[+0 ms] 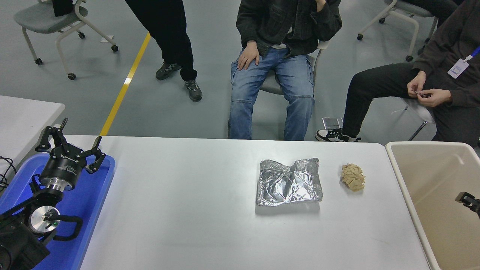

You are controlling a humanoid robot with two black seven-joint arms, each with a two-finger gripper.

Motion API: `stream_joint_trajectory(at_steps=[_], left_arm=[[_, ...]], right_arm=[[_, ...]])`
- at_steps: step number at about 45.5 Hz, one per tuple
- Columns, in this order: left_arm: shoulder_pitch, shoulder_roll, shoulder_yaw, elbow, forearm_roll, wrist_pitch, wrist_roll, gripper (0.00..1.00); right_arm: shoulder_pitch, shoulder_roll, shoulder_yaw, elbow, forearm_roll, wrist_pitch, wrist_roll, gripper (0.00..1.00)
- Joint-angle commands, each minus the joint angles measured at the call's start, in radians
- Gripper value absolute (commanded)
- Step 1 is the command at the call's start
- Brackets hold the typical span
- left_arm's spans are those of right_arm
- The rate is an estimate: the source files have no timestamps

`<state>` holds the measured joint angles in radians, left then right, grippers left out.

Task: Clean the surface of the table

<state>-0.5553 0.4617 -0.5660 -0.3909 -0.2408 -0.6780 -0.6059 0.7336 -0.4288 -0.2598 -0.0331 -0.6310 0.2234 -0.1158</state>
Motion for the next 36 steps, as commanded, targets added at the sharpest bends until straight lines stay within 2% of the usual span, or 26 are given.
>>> stream_joint_trajectory(at_steps=[1,26,36], left_arm=[[0.0,0.0,0.0,0.0,0.0,0.0,0.0,1.0],[0.0,0.0,0.0,0.0,0.0,0.0,0.0,1.0],[0.0,0.0,0.0,0.0,0.0,0.0,0.0,1.0]], right_arm=[[0.009,-0.01,-0.007,-0.011,0.053,0.008,0.004,1.0],[0.089,-0.013,0.01,-0.01,0.06,0.01,0.007,1.0],[0.104,-0.064,0.019,0.048,0.172,0.013,0.007,1.0]])
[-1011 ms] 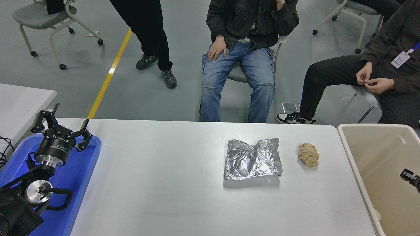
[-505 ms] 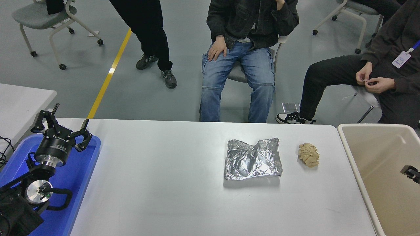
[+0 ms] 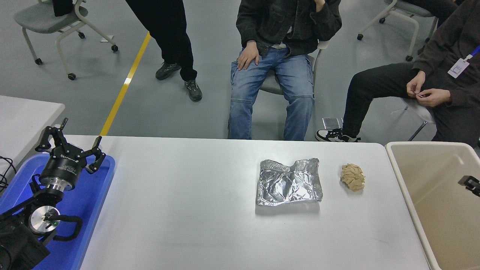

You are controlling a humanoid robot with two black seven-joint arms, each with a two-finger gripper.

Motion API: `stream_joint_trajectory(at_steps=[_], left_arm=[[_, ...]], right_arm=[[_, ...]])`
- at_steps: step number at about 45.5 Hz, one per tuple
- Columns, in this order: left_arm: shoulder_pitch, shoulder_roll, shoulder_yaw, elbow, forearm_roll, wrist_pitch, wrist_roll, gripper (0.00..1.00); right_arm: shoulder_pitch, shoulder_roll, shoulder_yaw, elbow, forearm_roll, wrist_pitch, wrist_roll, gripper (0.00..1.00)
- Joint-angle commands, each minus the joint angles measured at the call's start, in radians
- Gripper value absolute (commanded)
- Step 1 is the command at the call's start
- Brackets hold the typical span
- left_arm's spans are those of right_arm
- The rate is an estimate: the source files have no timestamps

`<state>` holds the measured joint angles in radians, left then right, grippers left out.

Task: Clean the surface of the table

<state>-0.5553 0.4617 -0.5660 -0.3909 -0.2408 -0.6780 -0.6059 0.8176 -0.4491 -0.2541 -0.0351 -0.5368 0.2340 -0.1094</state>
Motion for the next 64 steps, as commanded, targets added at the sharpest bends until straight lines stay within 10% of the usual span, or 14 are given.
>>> stream_joint_trajectory(at_steps=[1,36,64], left_arm=[[0.0,0.0,0.0,0.001,0.0,0.0,0.0,1.0],[0.0,0.0,0.0,0.001,0.0,0.0,0.0,1.0],[0.0,0.0,0.0,0.0,0.0,0.0,0.0,1.0]], right_arm=[[0.017,-0.054,0.016,0.06,0.084,0.002,0.0,1.0],[-0.21,-0.192,1.159,0.441,0.093,-0.005,0.002,1.0],[-0.308,-0.043,1.331,0.675,0.486,0.005,0.105,1.0]])
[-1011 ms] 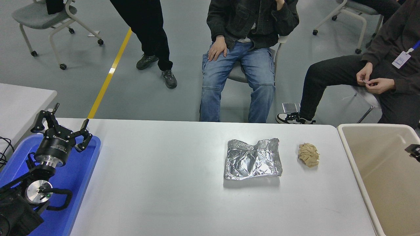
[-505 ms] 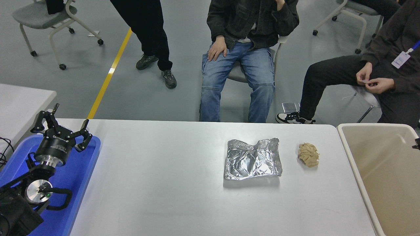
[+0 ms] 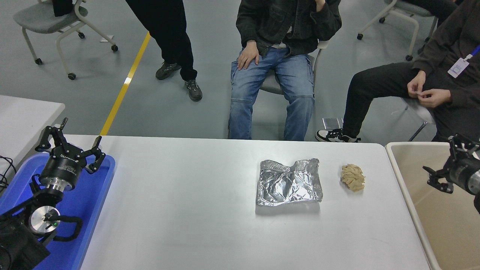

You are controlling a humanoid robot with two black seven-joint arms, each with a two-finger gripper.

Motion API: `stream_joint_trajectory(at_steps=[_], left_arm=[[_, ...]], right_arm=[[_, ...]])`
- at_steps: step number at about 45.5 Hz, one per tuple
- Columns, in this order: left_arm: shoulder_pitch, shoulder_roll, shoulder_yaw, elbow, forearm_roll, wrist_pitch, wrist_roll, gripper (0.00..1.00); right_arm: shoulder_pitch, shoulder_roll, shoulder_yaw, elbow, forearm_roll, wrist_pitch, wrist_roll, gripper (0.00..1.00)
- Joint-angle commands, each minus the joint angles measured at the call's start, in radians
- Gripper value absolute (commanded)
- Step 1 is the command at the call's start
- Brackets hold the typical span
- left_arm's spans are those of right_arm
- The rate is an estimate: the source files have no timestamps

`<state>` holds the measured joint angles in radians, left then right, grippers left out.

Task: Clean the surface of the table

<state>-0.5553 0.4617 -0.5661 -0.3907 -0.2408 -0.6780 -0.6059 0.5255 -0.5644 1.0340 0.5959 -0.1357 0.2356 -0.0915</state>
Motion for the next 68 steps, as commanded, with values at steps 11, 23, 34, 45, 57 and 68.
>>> stream_joint_trajectory(at_steps=[11,23,34,45,57,68], left_arm=[[0.0,0.0,0.0,0.0,0.0,0.0,0.0,1.0],[0.0,0.0,0.0,0.0,0.0,0.0,0.0,1.0],[0.0,0.0,0.0,0.0,0.0,0.0,0.0,1.0],[0.0,0.0,0.0,0.001,0.0,0.0,0.0,1.0],[0.0,0.0,0.0,0.0,0.0,0.0,0.0,1.0],[0.0,0.0,0.0,0.0,0.0,0.0,0.002,1.0]], right_arm=[[-0.001,0.147,0.04,0.042,0.084,0.022,0.128,1.0],[0.031,0.181,0.041,0.022,0.077,0.022,0.147,1.0],[0.022,0.17,0.041,0.024,0.076,0.024,0.153,1.0],[0.01,0.155,0.038,0.054,0.076,0.021,0.154,1.0],[-0.019,0.126,0.005,0.174,-0.129,0.016,0.154,1.0],[-0.064,0.051,-0.058,0.419,-0.329,-0.041,0.15,1.0]])
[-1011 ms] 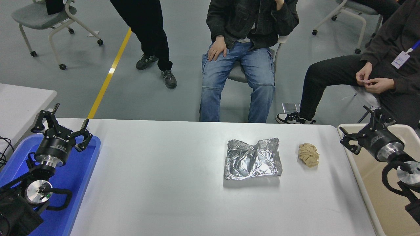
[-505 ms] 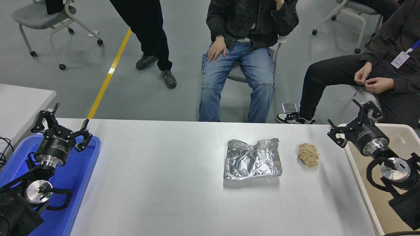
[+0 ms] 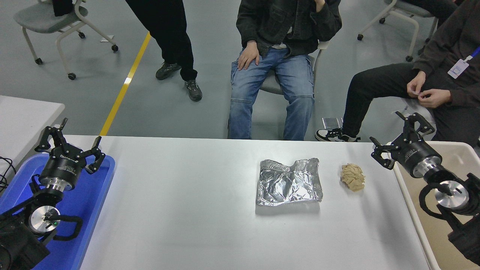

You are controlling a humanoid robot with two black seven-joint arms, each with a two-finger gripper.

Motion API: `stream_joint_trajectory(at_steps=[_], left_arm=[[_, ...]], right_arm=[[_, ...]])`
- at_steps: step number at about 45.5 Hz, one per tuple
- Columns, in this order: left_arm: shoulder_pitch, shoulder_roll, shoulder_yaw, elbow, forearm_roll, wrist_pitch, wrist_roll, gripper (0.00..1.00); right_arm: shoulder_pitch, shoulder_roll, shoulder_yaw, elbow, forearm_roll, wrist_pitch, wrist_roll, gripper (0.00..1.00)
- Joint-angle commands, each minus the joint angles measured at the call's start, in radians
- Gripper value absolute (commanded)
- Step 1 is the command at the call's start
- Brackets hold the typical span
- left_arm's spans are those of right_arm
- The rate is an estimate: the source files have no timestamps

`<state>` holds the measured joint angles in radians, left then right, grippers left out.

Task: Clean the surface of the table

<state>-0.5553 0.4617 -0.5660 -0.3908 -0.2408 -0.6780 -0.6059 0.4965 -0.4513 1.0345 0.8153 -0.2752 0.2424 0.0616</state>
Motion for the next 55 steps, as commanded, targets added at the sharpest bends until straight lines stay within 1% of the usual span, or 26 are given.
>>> stream_joint_trajectory(at_steps=[1,8,11,16,20,27,29,33,40,47,50,52,55], left_arm=[[0.0,0.0,0.0,0.0,0.002,0.0,0.0,1.0],[0.0,0.0,0.0,0.0,0.0,0.0,0.0,1.0],[0.0,0.0,0.0,0.0,0.0,0.0,0.0,1.0],[0.0,0.0,0.0,0.0,0.0,0.0,0.0,1.0],[0.0,0.0,0.0,0.0,0.0,0.0,0.0,1.0],[0.0,0.0,0.0,0.0,0.0,0.0,0.0,1.0],[0.0,0.0,0.0,0.0,0.0,0.0,0.0,1.0],[0.0,0.0,0.0,0.0,0.0,0.0,0.0,1.0],[0.0,0.0,0.0,0.0,0.0,0.0,0.0,1.0],[0.0,0.0,0.0,0.0,0.0,0.0,0.0,1.0],[0.0,0.0,0.0,0.001,0.0,0.0,0.0,1.0],[0.0,0.0,0.0,0.0,0.0,0.0,0.0,1.0],[0.0,0.0,0.0,0.0,0.0,0.0,0.0,1.0]], right_arm=[[-0.035,-0.073,-0.071,0.223,-0.209,-0.055,-0.005,1.0],[-0.032,-0.104,-0.152,0.353,-0.251,-0.17,-0.02,1.0],[-0.015,-0.121,-0.189,0.366,-0.251,-0.193,-0.06,1.0],[0.034,-0.124,-0.246,0.367,-0.289,-0.202,-0.137,1.0],[0.069,-0.125,-0.309,0.367,-0.378,-0.203,-0.184,1.0],[0.143,-0.124,-0.421,0.37,-0.524,-0.201,-0.302,1.0],[0.161,-0.124,-0.444,0.37,-0.538,-0.201,-0.307,1.0],[0.214,-0.124,-0.502,0.37,-0.552,-0.199,-0.315,0.95],[0.31,-0.125,-0.622,0.372,-0.642,-0.199,-0.307,0.91],[0.356,-0.115,-0.7,0.37,-0.768,-0.199,-0.306,0.92],[0.387,-0.115,-0.754,0.369,-0.785,-0.198,-0.304,0.98],[0.408,-0.115,-0.79,0.369,-0.783,-0.19,-0.304,0.99],[0.434,-0.115,-0.849,0.367,-0.791,-0.189,-0.304,0.99]])
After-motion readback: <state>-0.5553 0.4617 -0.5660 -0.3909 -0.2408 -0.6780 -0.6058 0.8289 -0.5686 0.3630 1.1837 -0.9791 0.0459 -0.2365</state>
